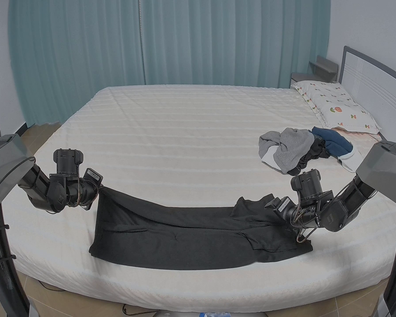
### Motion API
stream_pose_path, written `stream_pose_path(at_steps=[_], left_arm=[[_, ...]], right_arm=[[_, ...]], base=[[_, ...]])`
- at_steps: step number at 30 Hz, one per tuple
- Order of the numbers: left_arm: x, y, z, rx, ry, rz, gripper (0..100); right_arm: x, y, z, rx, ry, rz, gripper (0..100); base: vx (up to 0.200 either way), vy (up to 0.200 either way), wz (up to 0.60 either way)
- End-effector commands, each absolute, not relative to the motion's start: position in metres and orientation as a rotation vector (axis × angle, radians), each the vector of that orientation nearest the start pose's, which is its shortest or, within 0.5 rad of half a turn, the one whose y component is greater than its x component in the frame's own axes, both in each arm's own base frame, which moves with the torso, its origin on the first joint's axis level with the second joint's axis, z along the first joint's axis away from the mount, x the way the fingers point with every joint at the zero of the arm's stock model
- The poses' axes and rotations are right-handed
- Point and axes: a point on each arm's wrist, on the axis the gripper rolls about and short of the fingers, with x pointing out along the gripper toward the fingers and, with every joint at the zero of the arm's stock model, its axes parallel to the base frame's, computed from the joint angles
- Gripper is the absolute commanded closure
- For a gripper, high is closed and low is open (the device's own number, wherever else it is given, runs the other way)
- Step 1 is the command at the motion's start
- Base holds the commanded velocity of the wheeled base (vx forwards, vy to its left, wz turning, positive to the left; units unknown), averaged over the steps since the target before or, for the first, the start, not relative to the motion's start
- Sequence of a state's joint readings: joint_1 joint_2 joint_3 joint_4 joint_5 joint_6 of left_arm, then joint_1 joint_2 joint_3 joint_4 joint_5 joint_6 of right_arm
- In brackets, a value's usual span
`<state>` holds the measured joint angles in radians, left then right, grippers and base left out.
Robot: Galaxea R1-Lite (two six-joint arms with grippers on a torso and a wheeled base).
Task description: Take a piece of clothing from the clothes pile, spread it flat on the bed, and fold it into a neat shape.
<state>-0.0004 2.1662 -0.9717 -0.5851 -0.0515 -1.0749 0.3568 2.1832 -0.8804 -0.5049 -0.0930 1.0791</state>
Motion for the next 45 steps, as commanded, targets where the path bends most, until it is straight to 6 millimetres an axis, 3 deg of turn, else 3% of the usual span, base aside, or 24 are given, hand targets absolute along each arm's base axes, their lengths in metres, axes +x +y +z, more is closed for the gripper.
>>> stream_pose_path(at_steps=[1,7,8,21,29,36,41,45], left_arm=[[0.387,-0.001,0.059,-1.064,0.566,0.274,100],[0.387,-0.001,0.059,-1.066,0.567,0.274,100],[0.387,-0.001,0.059,-1.066,0.568,0.272,100],[0.387,-0.001,0.059,-1.064,0.564,0.273,100],[0.393,0.004,0.064,-1.070,0.535,0.270,100],[0.402,0.011,0.073,-1.079,0.476,0.262,100],[0.405,0.014,0.072,-1.080,0.445,0.254,100],[0.406,0.016,0.073,-1.082,0.430,0.251,100]], right_arm=[[0.352,0.127,0.015,0.833,0.820,-0.216,0],[0.356,0.128,0.011,0.832,0.818,-0.219,0],[0.356,0.128,0.008,0.829,0.823,-0.222,100],[0.360,0.126,0.011,0.832,0.808,-0.220,100],[0.377,0.122,0.052,0.893,0.673,-0.160,100],[0.406,0.115,0.083,0.941,0.537,-0.114,100],[0.418,0.114,0.095,0.943,0.469,-0.076,100],[0.419,0.115,0.087,0.908,0.484,-0.078,100]], base=[[0.000,0.000,0.00],[0.000,0.000,0.00],[0.000,0.000,0.00],[0.000,0.000,0.00],[0.000,0.000,0.00],[0.000,0.000,0.00],[0.000,0.000,0.00],[0.000,0.000,0.00]])
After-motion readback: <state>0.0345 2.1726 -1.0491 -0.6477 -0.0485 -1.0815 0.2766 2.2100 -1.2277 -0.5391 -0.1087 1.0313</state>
